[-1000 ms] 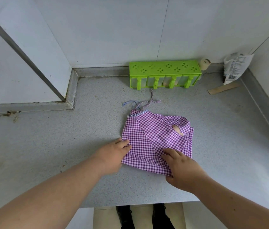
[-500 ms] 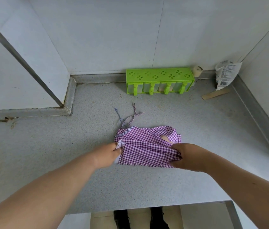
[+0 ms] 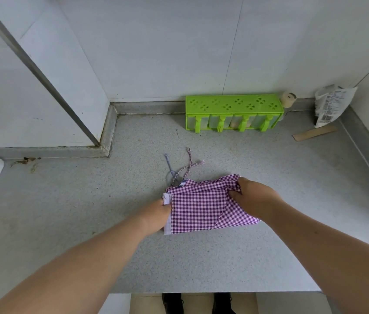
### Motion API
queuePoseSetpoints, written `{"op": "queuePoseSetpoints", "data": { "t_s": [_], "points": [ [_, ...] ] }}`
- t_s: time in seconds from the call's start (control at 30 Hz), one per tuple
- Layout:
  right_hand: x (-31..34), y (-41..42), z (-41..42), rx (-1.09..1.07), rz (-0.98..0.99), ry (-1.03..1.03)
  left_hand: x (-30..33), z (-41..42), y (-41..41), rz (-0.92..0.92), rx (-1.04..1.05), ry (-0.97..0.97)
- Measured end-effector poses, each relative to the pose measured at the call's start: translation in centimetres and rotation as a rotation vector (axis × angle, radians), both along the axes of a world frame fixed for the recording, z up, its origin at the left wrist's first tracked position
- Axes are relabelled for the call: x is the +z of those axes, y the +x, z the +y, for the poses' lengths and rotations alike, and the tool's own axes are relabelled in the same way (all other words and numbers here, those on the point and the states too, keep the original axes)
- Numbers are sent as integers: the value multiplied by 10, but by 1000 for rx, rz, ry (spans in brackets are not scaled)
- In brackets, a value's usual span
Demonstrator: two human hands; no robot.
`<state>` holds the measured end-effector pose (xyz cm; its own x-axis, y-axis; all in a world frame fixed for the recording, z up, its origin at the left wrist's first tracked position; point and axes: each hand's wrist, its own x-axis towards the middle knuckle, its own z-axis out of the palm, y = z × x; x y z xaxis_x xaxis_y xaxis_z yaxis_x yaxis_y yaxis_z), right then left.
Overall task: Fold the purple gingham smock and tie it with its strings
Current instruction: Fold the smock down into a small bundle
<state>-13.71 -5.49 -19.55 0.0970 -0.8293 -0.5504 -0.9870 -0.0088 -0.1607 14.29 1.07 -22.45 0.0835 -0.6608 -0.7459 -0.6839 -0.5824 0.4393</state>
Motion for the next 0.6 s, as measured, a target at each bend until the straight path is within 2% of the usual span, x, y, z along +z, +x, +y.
{"op": "queuePoseSetpoints", "data": {
  "t_s": [0.13,0.17,0.27,0.33,0.4,0.5,0.6],
  "points": [
    [-10,11,-8,-38,51,-20,-5,3,-9,-141,122,-209],
    [-13,13,-9,-36,62,-20,-6,4,-9,-205,36,-325],
    [-17,18,-9,-18,96,-22,-1,1,-16,-389,-498,-655],
    [-18,19,-11,4,109,-35,1,-9,-27,-358,-731,-612],
    [-20,18,-11,21,111,-53,-7,-17,-38,-333,-827,-486],
    [-22,15,-8,107,97,-153,-20,-20,-44,-393,-851,-427],
    [-26,10,-6,213,59,-269,-25,-17,-44,-424,-821,-471]
  ]
}}
